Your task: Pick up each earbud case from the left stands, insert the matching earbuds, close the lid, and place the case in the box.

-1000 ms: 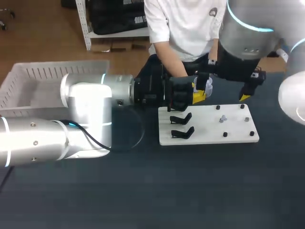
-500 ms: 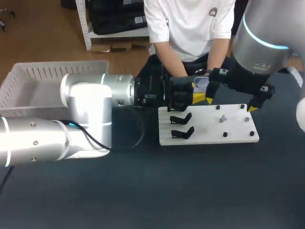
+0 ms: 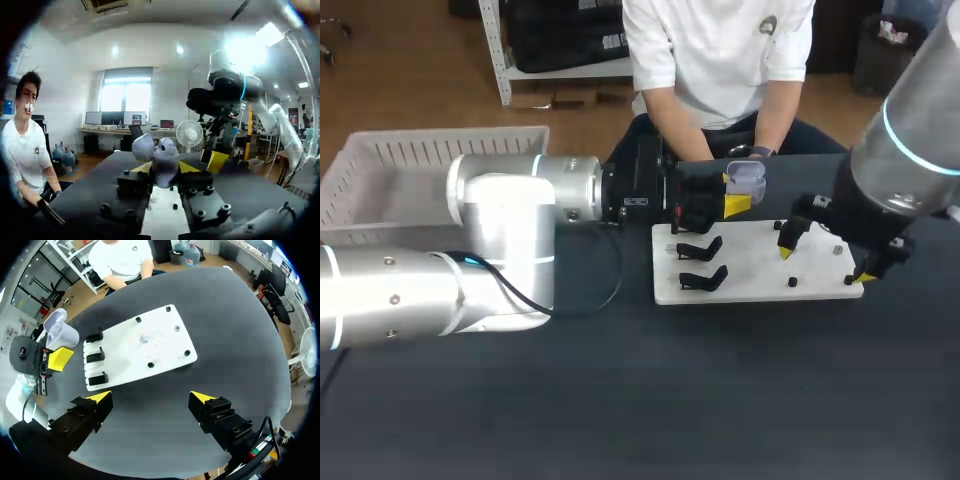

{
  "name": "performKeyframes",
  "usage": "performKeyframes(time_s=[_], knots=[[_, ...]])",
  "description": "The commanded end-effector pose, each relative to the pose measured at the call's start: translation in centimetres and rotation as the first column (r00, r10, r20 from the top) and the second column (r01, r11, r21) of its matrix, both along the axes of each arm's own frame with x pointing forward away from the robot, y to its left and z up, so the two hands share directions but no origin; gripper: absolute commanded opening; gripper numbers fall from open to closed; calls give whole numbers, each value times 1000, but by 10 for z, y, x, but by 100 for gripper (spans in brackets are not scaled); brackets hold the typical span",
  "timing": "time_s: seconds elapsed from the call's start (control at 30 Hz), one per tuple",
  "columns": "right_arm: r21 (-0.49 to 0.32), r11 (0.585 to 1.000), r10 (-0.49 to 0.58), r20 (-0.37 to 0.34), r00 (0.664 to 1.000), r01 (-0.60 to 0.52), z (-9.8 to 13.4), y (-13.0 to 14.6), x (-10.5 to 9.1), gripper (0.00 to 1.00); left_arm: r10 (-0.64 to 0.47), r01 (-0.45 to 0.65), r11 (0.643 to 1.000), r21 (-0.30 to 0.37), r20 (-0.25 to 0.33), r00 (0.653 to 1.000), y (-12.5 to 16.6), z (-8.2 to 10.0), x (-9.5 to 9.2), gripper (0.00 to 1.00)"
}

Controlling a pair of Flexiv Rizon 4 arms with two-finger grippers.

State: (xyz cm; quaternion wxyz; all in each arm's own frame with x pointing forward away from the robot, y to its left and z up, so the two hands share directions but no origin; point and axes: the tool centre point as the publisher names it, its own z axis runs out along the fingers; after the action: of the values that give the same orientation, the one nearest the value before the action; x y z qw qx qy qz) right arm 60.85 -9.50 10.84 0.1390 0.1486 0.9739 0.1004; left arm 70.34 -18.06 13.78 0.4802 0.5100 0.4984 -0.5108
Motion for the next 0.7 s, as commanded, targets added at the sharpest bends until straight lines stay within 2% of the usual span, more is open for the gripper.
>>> performKeyframes(time_s=[0.03,0.23,0.47,0.5,0.53,0.7], knots=[[12,1000,7,8,1000,-7,-26,1,20,100,-1,1,1000,-2,0,1000,0,0,1,0],[22,999,28,32,999,-28,-46,3,43,100,-1,1,1000,-2,0,1000,0,0,1,0],[47,999,-2,47,999,-1,-59,1,68,100,-1,1,1000,-2,0,1000,0,0,1,0],[51,999,-4,46,999,2,-60,2,69,95,-1,1,1000,-2,0,1000,0,0,1,0],[52,999,-8,47,999,5,-62,2,72,96,-1,1,1000,-2,0,1000,0,0,1,0],[79,996,-32,31,999,30,-72,0,81,85,-1,1,1000,-2,0,1000,0,0,1,0]])
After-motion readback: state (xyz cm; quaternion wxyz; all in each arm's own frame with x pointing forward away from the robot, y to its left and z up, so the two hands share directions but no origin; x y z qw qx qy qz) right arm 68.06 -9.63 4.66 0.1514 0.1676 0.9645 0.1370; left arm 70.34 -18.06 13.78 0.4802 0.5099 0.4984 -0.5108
